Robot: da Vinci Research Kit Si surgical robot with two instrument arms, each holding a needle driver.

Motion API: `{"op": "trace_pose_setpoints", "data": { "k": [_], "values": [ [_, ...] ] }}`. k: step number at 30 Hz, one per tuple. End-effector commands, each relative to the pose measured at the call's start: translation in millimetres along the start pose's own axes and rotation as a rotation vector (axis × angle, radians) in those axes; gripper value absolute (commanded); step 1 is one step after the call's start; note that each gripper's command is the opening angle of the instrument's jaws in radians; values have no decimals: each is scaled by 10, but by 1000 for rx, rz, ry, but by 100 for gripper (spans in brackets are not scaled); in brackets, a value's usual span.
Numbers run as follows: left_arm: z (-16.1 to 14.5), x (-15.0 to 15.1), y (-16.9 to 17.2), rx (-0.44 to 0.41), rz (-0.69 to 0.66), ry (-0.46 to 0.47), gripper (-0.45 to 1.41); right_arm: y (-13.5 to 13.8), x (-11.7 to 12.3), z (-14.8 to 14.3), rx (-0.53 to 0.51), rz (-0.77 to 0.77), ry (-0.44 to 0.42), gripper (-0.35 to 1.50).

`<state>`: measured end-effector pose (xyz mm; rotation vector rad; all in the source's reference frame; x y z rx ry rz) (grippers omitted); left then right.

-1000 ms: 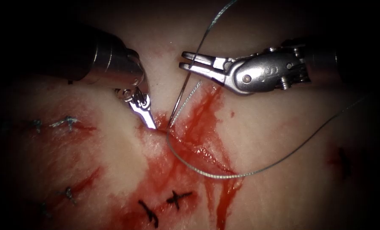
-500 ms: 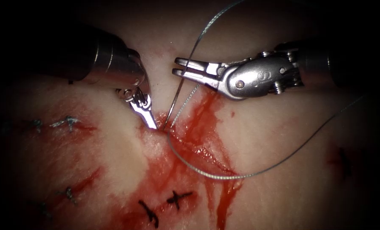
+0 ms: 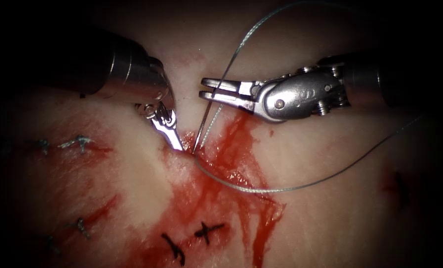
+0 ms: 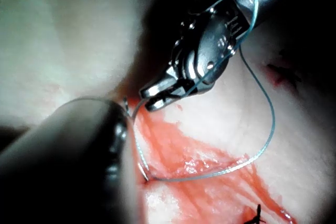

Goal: Wound Closure

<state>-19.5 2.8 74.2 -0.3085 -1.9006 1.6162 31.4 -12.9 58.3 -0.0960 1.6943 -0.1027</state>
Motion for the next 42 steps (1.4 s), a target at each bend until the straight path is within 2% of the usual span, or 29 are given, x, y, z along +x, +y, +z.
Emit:
{"op": "trace_pose_setpoints", "data": {
  "k": [1,11,27,36,42],
  "values": [
    [3,5,-5,0,1,-1,-45,2,-3,8,-8,7,11,-35],
    [5,4,-7,3,2,1,-45,15,10,4,-32,35,39,-35],
    [4,7,-5,0,12,2,-45,8,4,4,-47,44,36,-35],
    [3,9,-2,-3,22,8,-45,3,2,1,-136,84,0,-35],
    [3,9,-2,-3,22,8,-45,4,0,-3,-152,117,-7,-35]
  ]
}}
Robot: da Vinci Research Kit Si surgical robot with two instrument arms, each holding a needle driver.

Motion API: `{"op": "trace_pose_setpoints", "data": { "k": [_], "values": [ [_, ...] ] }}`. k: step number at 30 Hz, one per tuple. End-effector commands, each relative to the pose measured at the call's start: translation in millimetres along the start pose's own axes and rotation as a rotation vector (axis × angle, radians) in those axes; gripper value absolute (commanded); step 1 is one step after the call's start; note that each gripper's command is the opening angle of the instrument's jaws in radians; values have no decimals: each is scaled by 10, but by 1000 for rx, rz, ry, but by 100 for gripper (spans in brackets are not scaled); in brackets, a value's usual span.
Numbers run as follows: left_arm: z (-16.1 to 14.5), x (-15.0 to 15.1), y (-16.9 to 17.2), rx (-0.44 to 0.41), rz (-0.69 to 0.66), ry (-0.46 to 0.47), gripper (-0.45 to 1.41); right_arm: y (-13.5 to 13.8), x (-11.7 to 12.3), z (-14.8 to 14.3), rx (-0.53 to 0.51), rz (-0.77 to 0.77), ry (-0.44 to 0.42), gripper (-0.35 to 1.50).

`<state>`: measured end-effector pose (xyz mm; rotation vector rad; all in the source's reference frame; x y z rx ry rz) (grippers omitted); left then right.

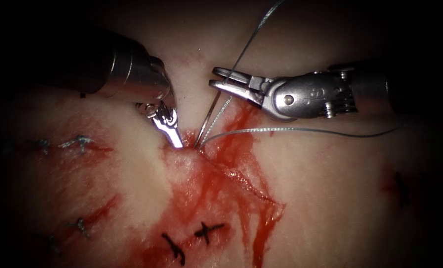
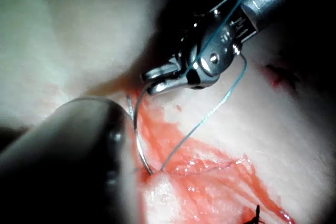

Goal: Wound Closure

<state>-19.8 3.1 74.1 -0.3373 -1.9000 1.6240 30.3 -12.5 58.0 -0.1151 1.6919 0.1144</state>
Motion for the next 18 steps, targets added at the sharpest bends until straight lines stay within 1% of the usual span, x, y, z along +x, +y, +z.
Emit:
{"op": "trace_pose_setpoints", "data": {
  "k": [1,6,9,18],
  "values": [
    [3,5,-4,0,0,0,-45,0,-4,6,3,15,3,-35],
    [4,5,-5,0,1,0,-45,3,-6,4,-4,69,14,-35],
    [4,5,-5,0,1,0,-45,4,-7,3,-16,100,38,-35],
    [4,5,-5,1,1,0,-45,2,-9,3,-27,164,62,-35]
  ]
}}
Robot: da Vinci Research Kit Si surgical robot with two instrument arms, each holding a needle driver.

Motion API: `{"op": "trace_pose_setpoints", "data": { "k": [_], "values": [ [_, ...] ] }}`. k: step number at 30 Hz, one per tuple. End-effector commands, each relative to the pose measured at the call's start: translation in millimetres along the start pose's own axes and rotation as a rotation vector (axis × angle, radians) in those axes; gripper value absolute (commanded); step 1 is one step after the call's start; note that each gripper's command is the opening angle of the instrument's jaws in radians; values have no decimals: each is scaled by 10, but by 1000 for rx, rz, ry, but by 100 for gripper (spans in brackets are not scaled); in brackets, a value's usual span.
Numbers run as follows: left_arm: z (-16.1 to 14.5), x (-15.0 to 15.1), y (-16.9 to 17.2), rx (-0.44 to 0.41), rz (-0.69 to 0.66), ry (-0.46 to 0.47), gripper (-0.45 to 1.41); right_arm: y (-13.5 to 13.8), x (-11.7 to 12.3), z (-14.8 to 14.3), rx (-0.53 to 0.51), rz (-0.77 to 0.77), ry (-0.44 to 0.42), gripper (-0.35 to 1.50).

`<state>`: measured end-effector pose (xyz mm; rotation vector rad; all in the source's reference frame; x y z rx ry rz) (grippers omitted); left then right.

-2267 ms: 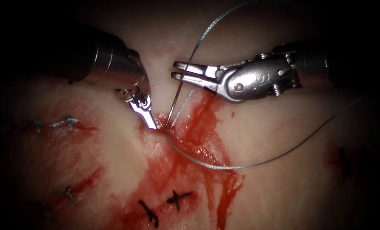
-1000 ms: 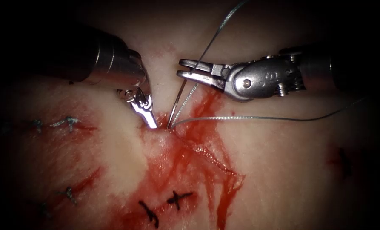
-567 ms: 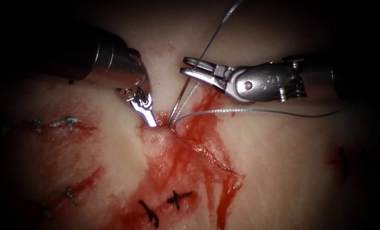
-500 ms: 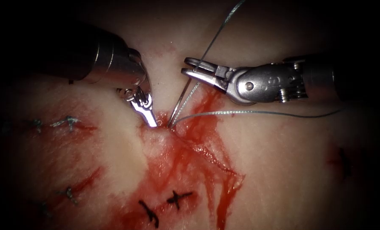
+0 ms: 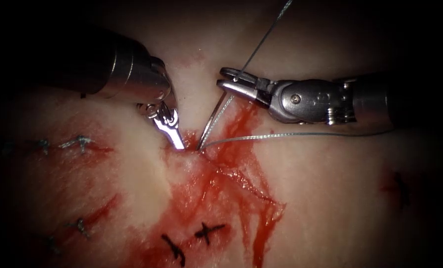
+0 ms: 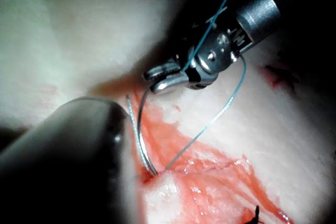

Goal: Wound Closure

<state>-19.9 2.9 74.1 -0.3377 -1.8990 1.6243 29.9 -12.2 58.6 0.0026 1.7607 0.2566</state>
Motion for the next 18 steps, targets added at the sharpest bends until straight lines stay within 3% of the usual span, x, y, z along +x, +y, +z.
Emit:
{"op": "trace_pose_setpoints", "data": {
  "k": [1,18],
  "values": [
    [3,5,-4,0,0,0,-45,0,-3,8,-11,0,2,-35],
    [4,5,-3,-1,6,-1,-45,12,3,1,-106,-45,-19,-35]
  ]
}}
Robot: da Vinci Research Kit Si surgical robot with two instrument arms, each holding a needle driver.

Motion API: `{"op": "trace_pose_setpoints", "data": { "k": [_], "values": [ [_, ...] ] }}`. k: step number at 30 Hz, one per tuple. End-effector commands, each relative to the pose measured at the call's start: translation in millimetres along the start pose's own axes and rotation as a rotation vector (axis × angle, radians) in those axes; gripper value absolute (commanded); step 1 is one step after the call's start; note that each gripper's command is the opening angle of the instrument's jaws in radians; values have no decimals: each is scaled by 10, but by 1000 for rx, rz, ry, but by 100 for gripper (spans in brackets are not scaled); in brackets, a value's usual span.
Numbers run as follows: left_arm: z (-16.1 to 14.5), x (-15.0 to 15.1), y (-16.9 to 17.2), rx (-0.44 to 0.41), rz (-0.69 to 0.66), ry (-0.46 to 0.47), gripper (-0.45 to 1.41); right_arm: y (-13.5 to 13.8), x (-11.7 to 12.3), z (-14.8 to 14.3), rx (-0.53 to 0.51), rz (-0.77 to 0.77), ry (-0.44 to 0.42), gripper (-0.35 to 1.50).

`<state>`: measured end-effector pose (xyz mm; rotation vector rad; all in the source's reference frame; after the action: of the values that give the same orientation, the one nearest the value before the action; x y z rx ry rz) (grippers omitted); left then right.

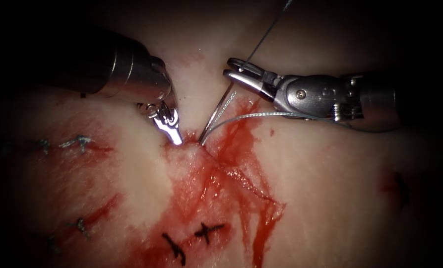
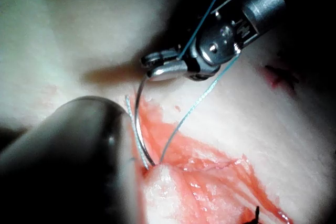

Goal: Wound Closure

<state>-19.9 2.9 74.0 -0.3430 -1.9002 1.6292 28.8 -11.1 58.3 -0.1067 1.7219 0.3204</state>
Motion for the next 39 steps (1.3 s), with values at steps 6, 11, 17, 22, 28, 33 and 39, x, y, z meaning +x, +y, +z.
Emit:
{"op": "trace_pose_setpoints", "data": {
  "k": [6,11,17,22,28,33,39],
  "values": [
    [3,5,-4,-1,0,1,-45,-1,-4,8,0,-6,2,-35],
    [4,5,-4,-1,0,1,-45,-3,-4,9,3,-7,3,-35],
    [4,5,-4,-1,0,1,-45,-5,-4,9,-25,2,7,-35],
    [4,5,-4,-1,0,1,-45,-6,-4,9,-51,54,12,-35],
    [5,4,-5,0,0,2,-45,-9,-3,10,-55,96,25,-35],
    [6,4,-5,0,0,1,-45,-5,0,9,-69,112,35,-35],
    [5,4,-4,-1,6,1,-45,0,2,7,-84,83,31,-35]
  ]
}}
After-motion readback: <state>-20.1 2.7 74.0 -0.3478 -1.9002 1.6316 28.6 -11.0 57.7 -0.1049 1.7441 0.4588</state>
